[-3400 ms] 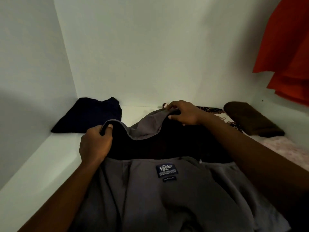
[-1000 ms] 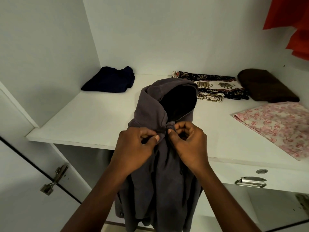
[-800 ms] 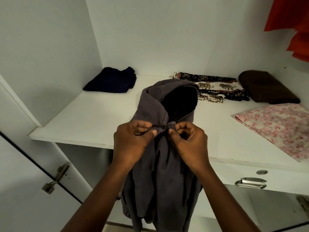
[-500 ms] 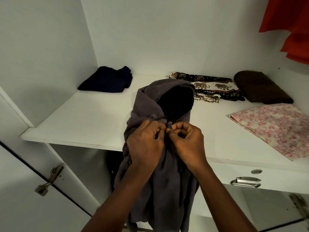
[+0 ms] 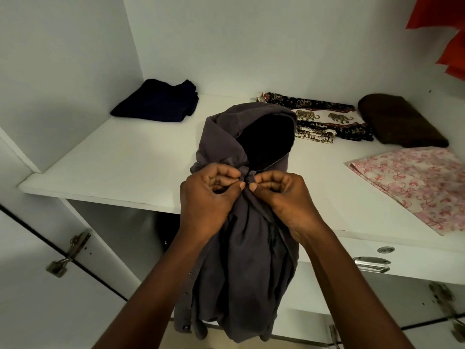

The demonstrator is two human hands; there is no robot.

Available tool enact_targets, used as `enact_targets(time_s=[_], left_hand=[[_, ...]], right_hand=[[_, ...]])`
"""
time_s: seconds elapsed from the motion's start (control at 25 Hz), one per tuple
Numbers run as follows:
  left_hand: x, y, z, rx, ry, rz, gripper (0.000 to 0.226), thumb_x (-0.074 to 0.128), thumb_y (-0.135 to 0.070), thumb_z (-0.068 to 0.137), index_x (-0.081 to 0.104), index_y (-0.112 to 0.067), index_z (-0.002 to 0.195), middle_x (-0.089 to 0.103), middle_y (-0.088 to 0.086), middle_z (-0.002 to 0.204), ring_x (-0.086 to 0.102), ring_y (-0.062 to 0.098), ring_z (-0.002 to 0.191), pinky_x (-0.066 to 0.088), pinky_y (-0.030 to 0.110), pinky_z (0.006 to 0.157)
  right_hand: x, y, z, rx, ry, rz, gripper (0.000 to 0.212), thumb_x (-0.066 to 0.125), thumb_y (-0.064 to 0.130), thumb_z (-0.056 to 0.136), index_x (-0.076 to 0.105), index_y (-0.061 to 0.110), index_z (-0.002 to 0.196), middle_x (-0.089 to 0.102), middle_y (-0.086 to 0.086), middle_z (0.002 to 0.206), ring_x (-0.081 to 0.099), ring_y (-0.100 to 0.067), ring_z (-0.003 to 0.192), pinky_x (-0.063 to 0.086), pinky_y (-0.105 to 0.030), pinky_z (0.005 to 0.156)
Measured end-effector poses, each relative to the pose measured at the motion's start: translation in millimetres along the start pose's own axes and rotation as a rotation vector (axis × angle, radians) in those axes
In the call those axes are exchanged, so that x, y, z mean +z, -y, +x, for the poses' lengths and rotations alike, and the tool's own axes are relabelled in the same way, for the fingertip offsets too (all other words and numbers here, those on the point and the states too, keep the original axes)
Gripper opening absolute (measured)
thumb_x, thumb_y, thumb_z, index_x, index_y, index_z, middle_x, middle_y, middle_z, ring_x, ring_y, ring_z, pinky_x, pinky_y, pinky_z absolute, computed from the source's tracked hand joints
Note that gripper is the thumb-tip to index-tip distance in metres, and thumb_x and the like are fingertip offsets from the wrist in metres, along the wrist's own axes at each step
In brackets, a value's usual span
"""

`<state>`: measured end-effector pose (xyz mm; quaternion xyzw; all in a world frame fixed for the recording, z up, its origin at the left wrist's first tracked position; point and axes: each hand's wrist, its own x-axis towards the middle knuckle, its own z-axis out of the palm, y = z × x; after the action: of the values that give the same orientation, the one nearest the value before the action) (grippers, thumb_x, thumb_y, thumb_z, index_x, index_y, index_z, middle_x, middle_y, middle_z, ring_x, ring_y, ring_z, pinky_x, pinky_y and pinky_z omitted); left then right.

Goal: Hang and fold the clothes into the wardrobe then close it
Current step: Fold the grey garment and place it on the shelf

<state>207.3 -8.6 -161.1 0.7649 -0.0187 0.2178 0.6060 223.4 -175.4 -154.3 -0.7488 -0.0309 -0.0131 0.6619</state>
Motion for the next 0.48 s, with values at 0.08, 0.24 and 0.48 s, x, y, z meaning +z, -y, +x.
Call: enact_targets(time_s=[0.08,0.24,0.48], left_hand=[[2,-1,-3,0.015,-0.017,0.004,0.019,0.087,-0.011,0.081,0.076,-0.024,0.092,0.078,-0.012,0.081,0.075,0.005,0.077,0.06,0.025,0.078],[7,0,-9,0.035,-0.051,0.0,0.022,0.085,-0.009,0.083,0.078,-0.023,0.098,0.078,-0.011,0.084,0.076,0.004,0.081,0.061,0.025,0.08],[11,-1,-14,0.05,-0.078,0.038,0.028,0.082,-0.009,0.086,0.078,-0.028,0.106,0.079,-0.012,0.09,0.075,0.0,0.088,0.061,0.028,0.085]], right_hand=[[1,0,1,0.011,-0.005,0.011,0.012,0.081,0.011,0.086,0.076,0.007,0.096,0.078,-0.01,0.088,0.076,-0.027,0.089,0.06,-0.048,0.091],[5,2,-1,0.027,-0.035,0.035,0.011,0.084,0.01,0.082,0.079,0.007,0.091,0.079,-0.01,0.085,0.076,-0.027,0.087,0.06,-0.049,0.091],[8,5,-4,0.032,-0.05,0.05,0.007,0.084,0.01,0.082,0.081,0.008,0.089,0.079,-0.006,0.085,0.077,-0.022,0.086,0.061,-0.047,0.091]])
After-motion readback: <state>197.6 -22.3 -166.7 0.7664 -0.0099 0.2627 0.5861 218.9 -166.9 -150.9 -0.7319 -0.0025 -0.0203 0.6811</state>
